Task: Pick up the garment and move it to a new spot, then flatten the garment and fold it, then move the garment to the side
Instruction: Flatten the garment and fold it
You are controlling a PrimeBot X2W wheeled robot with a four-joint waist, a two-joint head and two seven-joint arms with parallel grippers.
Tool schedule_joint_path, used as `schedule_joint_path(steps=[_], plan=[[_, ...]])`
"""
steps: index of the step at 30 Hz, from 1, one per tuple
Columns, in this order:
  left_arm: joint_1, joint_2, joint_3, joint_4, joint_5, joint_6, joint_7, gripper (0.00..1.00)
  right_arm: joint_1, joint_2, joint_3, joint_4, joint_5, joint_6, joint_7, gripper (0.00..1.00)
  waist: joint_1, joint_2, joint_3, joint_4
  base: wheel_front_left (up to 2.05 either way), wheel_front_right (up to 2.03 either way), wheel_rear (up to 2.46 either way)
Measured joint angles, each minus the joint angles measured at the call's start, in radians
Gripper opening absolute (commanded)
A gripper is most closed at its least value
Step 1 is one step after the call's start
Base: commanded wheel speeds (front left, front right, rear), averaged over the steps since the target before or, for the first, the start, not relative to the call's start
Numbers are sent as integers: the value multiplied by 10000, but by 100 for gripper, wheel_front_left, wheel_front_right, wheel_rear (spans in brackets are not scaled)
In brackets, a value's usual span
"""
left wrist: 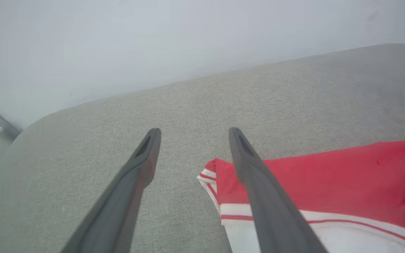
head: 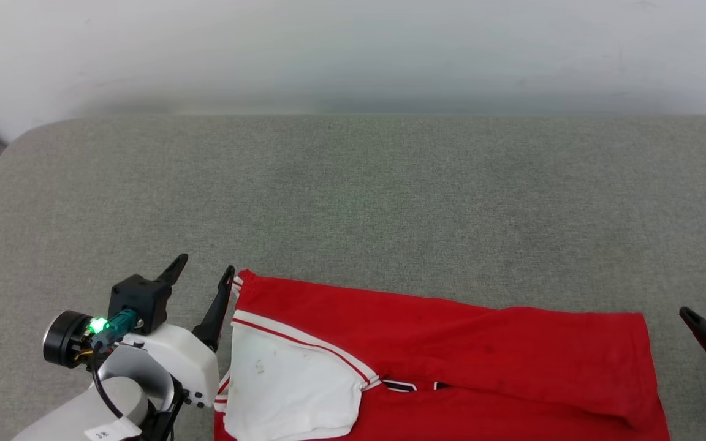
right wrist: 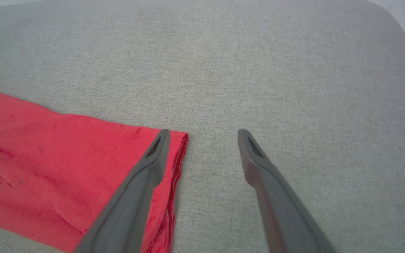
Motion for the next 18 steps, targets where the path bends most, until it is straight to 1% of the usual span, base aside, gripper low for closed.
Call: schedule_joint_path(steps=[3,4,7,12,18], plan=[[367,-326,821,-81,502,407,-73,100,270,201,-293,257,167,0,161,100,0,0,88,61,0,0,0],[653,-596,1605,-309,1078,619,-77,100,444,364,-318,351,209,0,263,100,0,0,142,106,0,0,0],[1364,-997,2690,-543,1883,786,-88,100,639,604,-314,445,401,0,420,100,0,0,229,158,0,0,0],[2352,-1685,4169,-755,3210,832,-88,100,707,976,-286,671,807,0,677,100,0,0,350,259,0,0,0],[3299,-2619,5530,-802,4451,454,-90,100,761,1279,17,840,1361,0,1118,100,0,0,458,427,0,0,0]])
